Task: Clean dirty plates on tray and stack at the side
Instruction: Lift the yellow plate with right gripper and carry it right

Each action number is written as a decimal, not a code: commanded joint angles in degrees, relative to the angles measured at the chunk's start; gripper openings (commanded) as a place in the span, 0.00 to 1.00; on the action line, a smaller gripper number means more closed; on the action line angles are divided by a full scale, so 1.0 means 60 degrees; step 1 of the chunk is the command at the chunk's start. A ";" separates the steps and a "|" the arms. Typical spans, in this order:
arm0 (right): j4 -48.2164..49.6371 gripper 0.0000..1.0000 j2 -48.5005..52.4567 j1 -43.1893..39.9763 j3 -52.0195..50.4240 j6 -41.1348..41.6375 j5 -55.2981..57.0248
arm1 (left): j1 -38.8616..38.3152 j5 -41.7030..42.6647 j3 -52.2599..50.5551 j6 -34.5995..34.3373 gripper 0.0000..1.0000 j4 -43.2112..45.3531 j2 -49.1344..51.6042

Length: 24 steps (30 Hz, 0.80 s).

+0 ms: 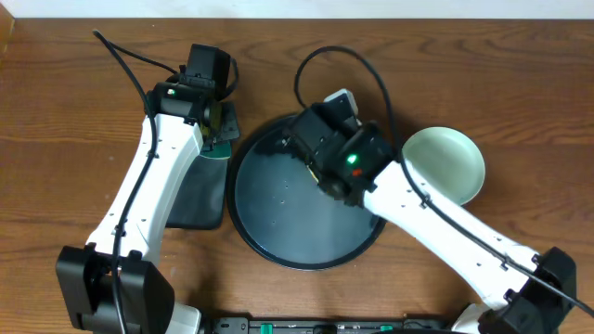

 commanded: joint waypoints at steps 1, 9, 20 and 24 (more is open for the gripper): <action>-0.0087 0.01 -0.0266 0.0499 0.0066 0.0033 0.1993 | 0.0040 0.0018 0.0175 -0.0124 0.08 0.0004 -0.0025; -0.0160 0.01 -0.0539 0.1453 0.0066 0.0033 0.4051 | 0.0040 0.0018 0.0175 -0.0124 0.08 0.0004 -0.0025; -0.0182 0.01 -0.0572 0.2076 0.0066 0.0033 0.6000 | 0.0040 0.0018 0.0175 -0.0124 0.08 0.0000 -0.0025; -0.0182 0.01 -0.0572 0.2193 0.0066 0.0033 0.6324 | 0.0040 0.0018 0.0175 -0.0124 0.08 0.0000 -0.0025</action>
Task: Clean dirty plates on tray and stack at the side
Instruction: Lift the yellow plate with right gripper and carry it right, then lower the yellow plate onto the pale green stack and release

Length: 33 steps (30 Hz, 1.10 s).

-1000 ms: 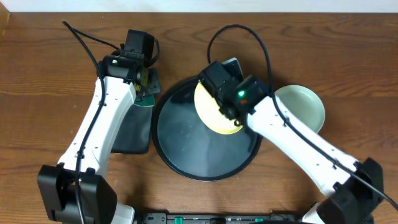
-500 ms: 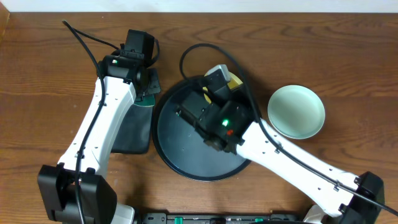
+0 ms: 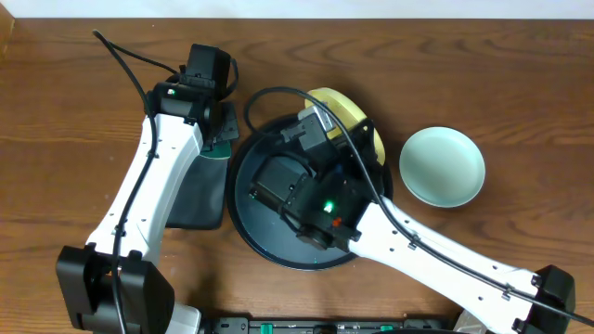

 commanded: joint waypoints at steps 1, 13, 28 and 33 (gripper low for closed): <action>-0.0007 0.01 -0.0226 0.0135 0.0066 0.0033 0.0991 | 0.0040 0.0018 0.0175 -0.0124 0.08 0.0004 -0.0025; -0.0007 0.01 -0.0226 -0.0525 0.0062 0.1104 -0.1880 | 0.0040 0.0018 0.0175 -0.0124 0.08 0.0004 -0.0025; 0.0576 0.01 -0.0164 -0.5683 0.0051 -0.0208 -1.2976 | 0.0040 0.0018 0.0175 -0.0124 0.08 0.0004 -0.0025; 0.0466 0.01 -0.0164 -0.7661 0.0040 -0.0517 -1.3857 | 0.0040 0.0018 0.0175 -0.0124 0.08 0.0004 -0.0025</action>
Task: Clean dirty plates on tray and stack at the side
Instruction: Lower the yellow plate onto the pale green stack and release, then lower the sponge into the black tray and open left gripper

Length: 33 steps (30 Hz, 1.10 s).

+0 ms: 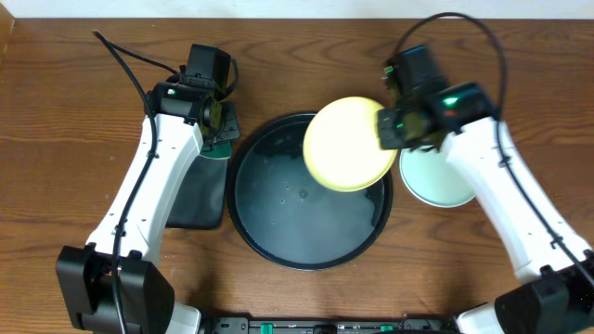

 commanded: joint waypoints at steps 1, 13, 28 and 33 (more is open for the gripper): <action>-0.0113 0.01 -0.0160 -0.1351 0.0033 -0.0488 -0.1315 | 0.0040 -0.0011 0.0175 -0.0124 0.08 0.0004 -0.0025; 0.1297 0.01 -0.0160 -0.4765 -0.2437 -0.0648 0.0106 | 0.0040 -0.0011 0.0069 -0.0124 0.08 0.0007 -0.0025; 0.2998 0.24 -0.0160 -0.5242 -0.4346 -0.0645 -0.0018 | 0.0047 -0.0015 0.0069 -0.0047 0.07 -0.0040 -0.0025; 0.2718 0.34 -0.0168 -0.5242 -0.4178 -0.0637 -0.0036 | 0.0186 -0.0018 0.0069 0.0317 0.08 -0.0237 -0.0025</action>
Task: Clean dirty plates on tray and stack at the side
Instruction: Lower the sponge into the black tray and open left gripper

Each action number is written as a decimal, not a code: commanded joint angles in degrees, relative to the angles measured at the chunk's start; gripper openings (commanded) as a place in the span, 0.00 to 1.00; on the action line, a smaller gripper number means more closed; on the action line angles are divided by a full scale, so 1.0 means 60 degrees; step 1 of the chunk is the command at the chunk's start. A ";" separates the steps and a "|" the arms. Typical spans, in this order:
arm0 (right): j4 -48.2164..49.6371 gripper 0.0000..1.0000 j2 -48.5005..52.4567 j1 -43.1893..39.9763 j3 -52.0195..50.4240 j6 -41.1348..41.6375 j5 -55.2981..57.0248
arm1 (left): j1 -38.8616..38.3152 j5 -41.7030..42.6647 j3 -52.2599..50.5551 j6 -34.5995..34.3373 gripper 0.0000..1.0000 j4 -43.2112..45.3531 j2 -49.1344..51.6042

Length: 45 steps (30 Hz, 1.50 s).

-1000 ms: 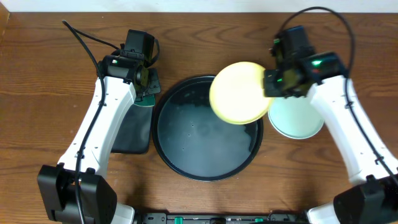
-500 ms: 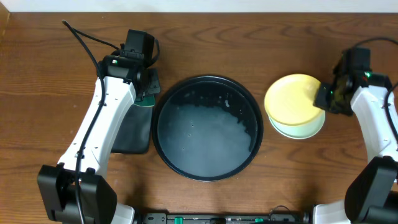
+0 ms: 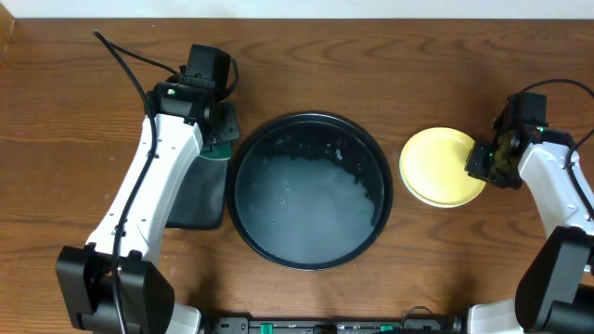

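Note:
A yellow plate (image 3: 438,167) lies flat at the right of the table, on top of a pale green plate whose rim (image 3: 444,204) just shows beneath it. My right gripper (image 3: 479,160) is at the yellow plate's right rim, its fingers closed over the edge. The round black tray (image 3: 249,223) sits in the middle with wet smears and no plates in it. My left gripper (image 3: 221,130) hangs at the tray's upper left, shut on a green sponge (image 3: 215,151).
A dark cloth (image 3: 197,195) lies left of the tray under the left arm. The right arm reaches in from the lower right edge. Bare wooden table surrounds the tray on all sides.
My right gripper has carried the yellow plate from above the tray's right rim to the right. The plate now rests on the green plate. The left arm has not moved.
My right arm first reached over the tray's upper part, with the green plate alone at the right. Then it was low over the tray with the yellow plate showing behind it. Later it held that plate above the tray's edge, and now the plate sits on the green one.

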 commanded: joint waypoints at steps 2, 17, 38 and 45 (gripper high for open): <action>-0.0539 0.36 -0.0178 0.0022 0.0397 -0.0029 -0.0062 | 0.0393 -0.0018 0.0069 0.0244 0.08 -0.0310 -0.0025; -0.2324 0.88 -0.0186 0.0856 0.2867 -0.0138 -0.0481 | 0.2492 0.1315 -0.1475 0.2586 0.08 0.0976 0.0678; -0.2659 0.91 -0.0492 0.1275 0.3111 -0.0138 -0.0484 | 0.2495 0.1501 -0.0572 0.2557 0.71 0.0080 0.1180; -0.2998 0.99 -0.1756 0.1275 0.3814 -0.0146 -0.0477 | 0.2495 0.1963 0.0062 0.2375 0.72 -0.0623 -0.0678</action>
